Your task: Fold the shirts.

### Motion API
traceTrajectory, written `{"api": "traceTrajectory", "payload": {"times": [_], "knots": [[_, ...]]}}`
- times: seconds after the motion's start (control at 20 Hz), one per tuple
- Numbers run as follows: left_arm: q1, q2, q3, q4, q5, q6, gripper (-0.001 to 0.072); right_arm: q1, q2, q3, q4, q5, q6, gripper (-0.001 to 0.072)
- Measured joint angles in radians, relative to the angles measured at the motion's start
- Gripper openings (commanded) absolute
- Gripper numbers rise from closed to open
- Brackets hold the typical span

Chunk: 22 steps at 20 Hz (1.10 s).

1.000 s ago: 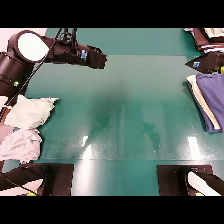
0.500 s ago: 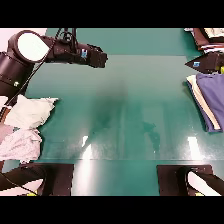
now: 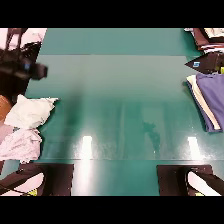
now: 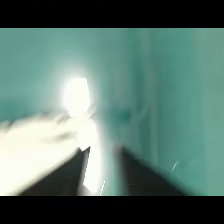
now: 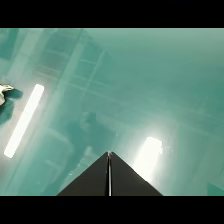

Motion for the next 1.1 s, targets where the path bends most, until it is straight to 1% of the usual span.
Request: {"api": "traceTrajectory", "payload": {"times": [0.1, 0.2, 0.4, 0.55, 0.6, 0.65, 0.7, 0.75, 0.85, 0.95, 1.1], "knots": [[0.081, 0.017, -0.11, 0.03, -0.009, -0.007, 0.0706, 0.0, -0.001, 0.0, 0.0, -0.003, 0.0, 0.0018], [0.138, 0.026, -0.23, 0.049, 0.023, -0.014, 0.0707, 0.0, -0.004, 0.0, 0.0, -0.003, 0.0, 0.0019], [0.193, 0.032, -0.451, 0.071, 0.18, -0.058, 0.0705, 0.0, -0.013, 0.0, 0.0, -0.002, 0.0, 0.0018], [0.205, 0.028, -0.542, 0.079, 0.286, -0.101, 0.0704, 0.0, -0.026, 0.0, 0.001, 0.003, 0.0, 0.0018], [0.207, 0.026, -0.559, 0.08, 0.309, -0.112, 0.06, 0.0, -0.033, 0.0, 0.001, 0.006, 0.0, 0.0018], [0.209, 0.024, -0.571, 0.082, 0.325, -0.119, 0.0278, 0.0, -0.04, 0.0, 0.003, 0.011, 0.0, 0.0018], [0.21, 0.023, -0.58, 0.089, 0.336, -0.124, 0.0058, 0.0, -0.048, 0.0, 0.004, 0.017, 0.0, 0.0018], [0.212, 0.023, -0.586, 0.092, 0.343, -0.129, 0.0025, 0.0, -0.056, 0.0, 0.005, 0.022, 0.0, 0.0018], [0.212, 0.026, -0.589, 0.087, 0.343, -0.135, 0.0024, 0.0, -0.064, 0.0, 0.01, 0.027, 0.001, 0.0018], [0.212, 0.042, -0.555, 0.085, 0.304, -0.136, 0.0023, 0.0, -0.061, 0.0, 0.01, 0.021, 0.001, 0.0018], [0.196, 0.122, -0.418, 0.078, 0.226, -0.128, 0.0022, 0.0, -0.026, 0.0, 0.01, -0.027, 0.001, 0.0018]]}}
